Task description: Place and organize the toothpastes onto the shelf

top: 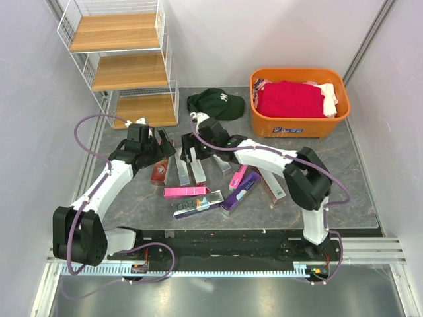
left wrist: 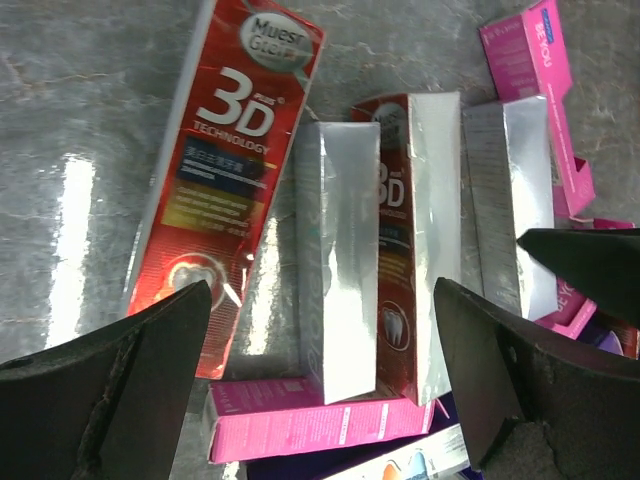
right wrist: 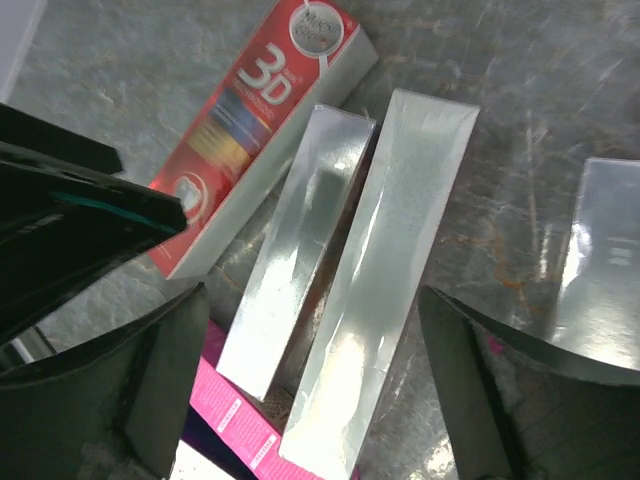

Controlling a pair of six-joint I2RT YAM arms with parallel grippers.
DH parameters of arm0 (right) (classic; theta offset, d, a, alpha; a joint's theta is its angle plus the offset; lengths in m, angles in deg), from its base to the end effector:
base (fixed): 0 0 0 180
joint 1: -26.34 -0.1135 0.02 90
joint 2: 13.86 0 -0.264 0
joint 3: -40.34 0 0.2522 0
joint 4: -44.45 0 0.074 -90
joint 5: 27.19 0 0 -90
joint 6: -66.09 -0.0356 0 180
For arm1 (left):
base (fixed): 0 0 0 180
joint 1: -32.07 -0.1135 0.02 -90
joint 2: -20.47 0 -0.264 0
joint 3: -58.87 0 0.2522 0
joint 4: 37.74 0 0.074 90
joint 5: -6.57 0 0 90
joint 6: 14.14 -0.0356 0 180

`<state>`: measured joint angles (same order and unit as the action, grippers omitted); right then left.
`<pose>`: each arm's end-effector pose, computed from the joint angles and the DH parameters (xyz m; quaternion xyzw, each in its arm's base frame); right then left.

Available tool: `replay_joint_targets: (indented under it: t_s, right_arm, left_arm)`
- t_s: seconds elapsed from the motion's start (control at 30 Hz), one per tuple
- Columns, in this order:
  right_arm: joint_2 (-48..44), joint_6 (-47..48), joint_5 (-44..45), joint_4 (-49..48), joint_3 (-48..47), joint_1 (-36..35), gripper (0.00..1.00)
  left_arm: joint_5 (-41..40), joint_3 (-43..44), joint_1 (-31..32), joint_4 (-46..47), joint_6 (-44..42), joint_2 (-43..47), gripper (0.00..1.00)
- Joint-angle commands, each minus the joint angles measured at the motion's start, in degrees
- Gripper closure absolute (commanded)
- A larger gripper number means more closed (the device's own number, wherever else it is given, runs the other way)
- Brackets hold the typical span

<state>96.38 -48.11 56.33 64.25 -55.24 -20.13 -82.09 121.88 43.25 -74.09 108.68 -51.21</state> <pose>0.3039 0.3258 0.2355 -0.1964 0.8617 0.3098 0.3506 0.2586 -0.0520 0.2486 -0.1690 0.9083 -0.1533 0.3506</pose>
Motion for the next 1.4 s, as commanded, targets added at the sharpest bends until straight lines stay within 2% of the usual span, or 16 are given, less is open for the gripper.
replay_joint_targets:
  t_s: [0.0,0.27,0.67,0.83,0.9,1.0,1.23,1.37]
  right_arm:
    - [5.0,-0.2,4.5,4.5,-6.2,-1.6,0.10]
    - [8.4,-0.9,11.0,6.4,-8.4,-2.6,0.14]
    - [14.9,-0.1,11.8,7.9,-11.2,-2.7,0.27]
    - [15.3,-0.1,11.0,8.1,-11.2,-2.7,0.49]
    - [14.5,0.1,11.7,8.1,-11.0,-2.6,0.56]
    - [12.6,0.2,13.6,8.0,-10.0,-2.6,0.59]
    - [2.9,-2.0,14.1,1.9,-2.4,-1.2,0.60]
    - [-6.8,-5.2,13.5,-2.6,3.6,1.0,0.60]
  left_arm:
    - [-3.6,1.8,-1.3,-3.2,1.1,0.0,0.00]
    - [-3.8,0.5,-2.0,-3.4,0.2,1.2,0.00]
    - [-3.2,-0.2,-2.0,-3.4,-0.5,2.2,0.00]
    - [-2.8,0.0,-2.0,-3.7,-1.0,3.4,0.00]
    - [-2.7,0.1,-2.0,-4.1,-1.4,3.7,0.00]
    - [-2.1,0.5,-2.0,-4.3,-1.9,4.8,0.00]
    - [3.0,1.1,-2.0,-3.4,-4.4,7.1,0.00]
    - [5.9,2.8,-2.0,-3.0,-5.0,6.7,0.00]
